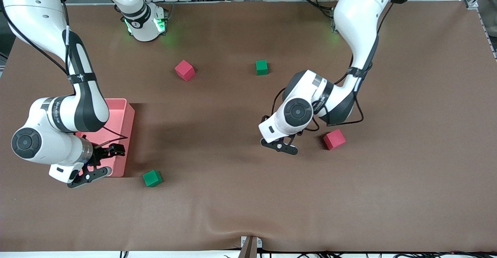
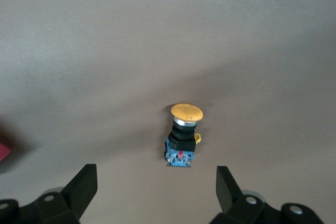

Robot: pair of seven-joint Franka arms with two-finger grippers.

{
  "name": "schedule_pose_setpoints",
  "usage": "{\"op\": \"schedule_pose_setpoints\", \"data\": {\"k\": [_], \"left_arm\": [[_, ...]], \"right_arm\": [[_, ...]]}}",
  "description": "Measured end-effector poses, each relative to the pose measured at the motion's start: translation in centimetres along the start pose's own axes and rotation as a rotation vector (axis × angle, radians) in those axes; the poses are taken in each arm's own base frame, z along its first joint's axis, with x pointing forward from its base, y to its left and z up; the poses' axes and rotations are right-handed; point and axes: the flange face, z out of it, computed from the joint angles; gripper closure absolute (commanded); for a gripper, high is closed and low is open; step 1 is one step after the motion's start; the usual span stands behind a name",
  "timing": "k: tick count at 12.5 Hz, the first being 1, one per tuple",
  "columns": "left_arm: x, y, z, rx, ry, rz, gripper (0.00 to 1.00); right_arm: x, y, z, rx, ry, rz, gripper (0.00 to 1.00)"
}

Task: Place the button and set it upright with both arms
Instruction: 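Grasp the button with the left gripper while the right gripper withdraws, then hold the button with the left gripper while the right gripper returns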

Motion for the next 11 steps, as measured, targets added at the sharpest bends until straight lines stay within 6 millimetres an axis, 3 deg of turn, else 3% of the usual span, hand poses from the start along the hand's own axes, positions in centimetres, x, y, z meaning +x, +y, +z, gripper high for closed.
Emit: {"op": "schedule_pose_setpoints", "data": {"k": [5, 9, 11], "left_arm": [[0.5, 2.1, 5.9, 0.003, 0.002, 0.014, 0.0], [0.6, 1.9, 8.0, 0.009, -0.013, 0.011, 0.05], [0.6, 1.8, 8.9, 0.012, -0.023, 0.01, 0.06]], "right_arm": [[-0.4, 0.4, 0.2, 0.006, -0.021, 0.005, 0.0], [-2.7, 2.7, 1.1, 0.039, -0.096, 0.045, 0.0], [-4.3, 2.7, 1.4, 0.049, -0.119, 0.052, 0.0]]}}
